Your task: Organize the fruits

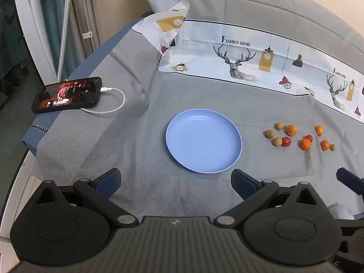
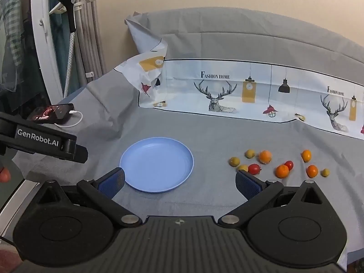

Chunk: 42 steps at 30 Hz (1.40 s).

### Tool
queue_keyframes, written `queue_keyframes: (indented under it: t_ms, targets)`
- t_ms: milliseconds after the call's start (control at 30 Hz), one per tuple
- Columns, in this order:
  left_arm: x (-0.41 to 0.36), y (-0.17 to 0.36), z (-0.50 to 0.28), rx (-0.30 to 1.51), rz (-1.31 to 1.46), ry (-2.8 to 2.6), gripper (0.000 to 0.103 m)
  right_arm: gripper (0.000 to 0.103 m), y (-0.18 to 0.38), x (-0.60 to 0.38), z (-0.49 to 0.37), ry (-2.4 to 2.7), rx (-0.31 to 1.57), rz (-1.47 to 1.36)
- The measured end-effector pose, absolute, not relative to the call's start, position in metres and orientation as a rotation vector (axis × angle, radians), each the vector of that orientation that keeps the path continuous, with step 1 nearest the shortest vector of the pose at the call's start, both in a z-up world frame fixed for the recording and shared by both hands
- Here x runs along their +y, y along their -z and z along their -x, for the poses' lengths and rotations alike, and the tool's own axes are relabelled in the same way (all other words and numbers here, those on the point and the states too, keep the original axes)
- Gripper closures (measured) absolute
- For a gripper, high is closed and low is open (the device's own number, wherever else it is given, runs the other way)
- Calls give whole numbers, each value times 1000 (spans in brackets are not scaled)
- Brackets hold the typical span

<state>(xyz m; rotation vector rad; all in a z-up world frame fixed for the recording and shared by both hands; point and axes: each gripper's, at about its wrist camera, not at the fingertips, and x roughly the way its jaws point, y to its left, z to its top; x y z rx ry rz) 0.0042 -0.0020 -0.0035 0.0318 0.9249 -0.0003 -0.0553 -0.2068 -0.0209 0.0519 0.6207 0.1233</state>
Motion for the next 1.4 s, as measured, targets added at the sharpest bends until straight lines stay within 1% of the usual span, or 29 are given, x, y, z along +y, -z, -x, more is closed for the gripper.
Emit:
queue_keyframes:
  t_ms: [167,467,867,1167,1400]
  targets:
    - [-13,-2,-2,932,-46,-16,0,0,17,-205,55,-129,615,-42]
    - [-18,4,-3,918,-93,-37,0,0,26,-200,58,-134,607,-47]
    - [-19,6,-2,923,-97,-26,0,0,24,-200,55,-128,606,-49]
    - [-20,6,0,900,-107,-21,0,0,27,-196,59,-124,541,-18]
    - [-22,7,4,896,-108,-10,0,0,27,-197,58,-130,573,-34]
